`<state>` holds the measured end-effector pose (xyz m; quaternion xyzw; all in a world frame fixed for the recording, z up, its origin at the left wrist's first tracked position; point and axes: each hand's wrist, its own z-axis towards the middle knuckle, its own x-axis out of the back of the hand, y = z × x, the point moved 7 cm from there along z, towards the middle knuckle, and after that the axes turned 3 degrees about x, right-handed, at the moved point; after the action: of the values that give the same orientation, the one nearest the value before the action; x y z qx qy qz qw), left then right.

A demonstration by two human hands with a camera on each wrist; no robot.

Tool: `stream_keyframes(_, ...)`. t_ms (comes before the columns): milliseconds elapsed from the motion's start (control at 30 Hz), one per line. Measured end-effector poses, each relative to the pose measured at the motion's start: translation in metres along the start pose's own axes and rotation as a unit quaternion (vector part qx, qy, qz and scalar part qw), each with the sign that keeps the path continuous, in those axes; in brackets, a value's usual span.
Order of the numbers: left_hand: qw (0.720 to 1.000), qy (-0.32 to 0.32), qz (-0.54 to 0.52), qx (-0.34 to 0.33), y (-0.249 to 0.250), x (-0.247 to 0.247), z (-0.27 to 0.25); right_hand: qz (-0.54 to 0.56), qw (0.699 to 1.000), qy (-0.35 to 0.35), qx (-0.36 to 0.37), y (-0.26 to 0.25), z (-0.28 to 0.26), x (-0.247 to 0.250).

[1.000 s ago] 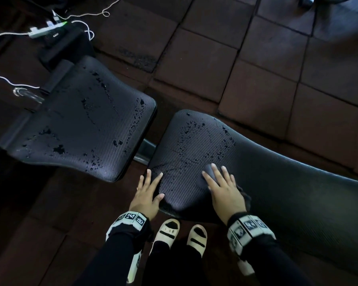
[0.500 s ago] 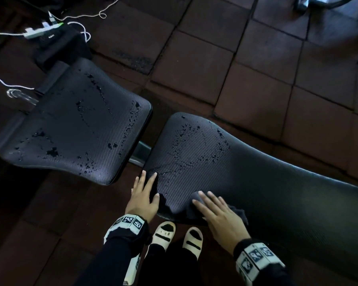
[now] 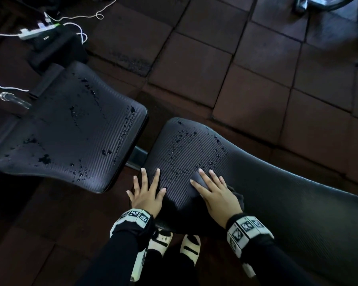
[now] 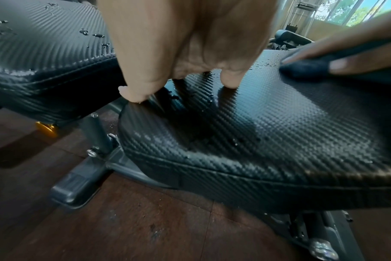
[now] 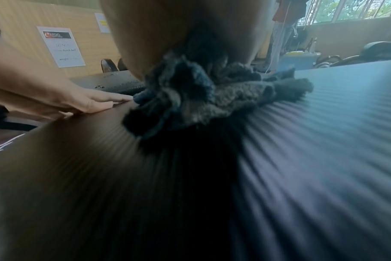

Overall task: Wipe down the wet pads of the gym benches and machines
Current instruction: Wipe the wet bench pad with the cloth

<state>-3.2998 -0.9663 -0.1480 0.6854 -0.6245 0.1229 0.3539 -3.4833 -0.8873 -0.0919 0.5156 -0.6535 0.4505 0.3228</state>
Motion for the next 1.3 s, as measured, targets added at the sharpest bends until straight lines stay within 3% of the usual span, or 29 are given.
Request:
stream_keyframes(133, 1.0, 0.0, -0.002, -0.003, 0.0, -0.001, -0.001, -0.007, 1.0, -0.028, 0.0, 0.004, 0.051, 0.01)
stream_keyframes(300, 1.0, -0.008, 0.004, -0.005, -0.001, -0.003, 0.001, 0.005, 0.998, -0.037, -0.045, 0.044, 0.092, 0.039)
stream_keyframes(533, 1.0, -0.005, 0.002, -0.007, -0.003, -0.003, 0.002, 0.068, 0.983, 0.029, -0.166, 0.109, 0.05, 0.058)
stream_keyframes(667, 1.0, -0.002, 0.012, -0.002, -0.003, -0.003, 0.002, 0.025, 0.99, 0.074, -0.121, 0.086, 0.01, 0.044)
stream_keyframes(767, 1.0, -0.008, 0.016, 0.002, -0.003, -0.003, 0.001, -0.005, 0.998, 0.025, -0.057, 0.045, 0.004, 0.024)
stream_keyframes(900, 1.0, -0.011, 0.017, 0.0, -0.004, -0.004, 0.001, -0.002, 0.997, -0.072, -0.02, 0.004, 0.033, 0.008)
stream_keyframes(1000, 1.0, -0.009, 0.015, -0.001, -0.005, -0.004, 0.001, -0.008, 0.999, -0.05, -0.005, 0.0, 0.073, 0.023)
stream_keyframes(1167, 1.0, -0.018, 0.012, -0.002, -0.005, -0.003, 0.002, 0.001, 0.998, -0.02, -0.054, 0.048, 0.109, 0.05)
stream_keyframes(1300, 1.0, -0.011, 0.008, -0.003, -0.005, -0.004, 0.003, 0.048, 0.99, 0.009, -0.135, 0.085, 0.081, 0.058)
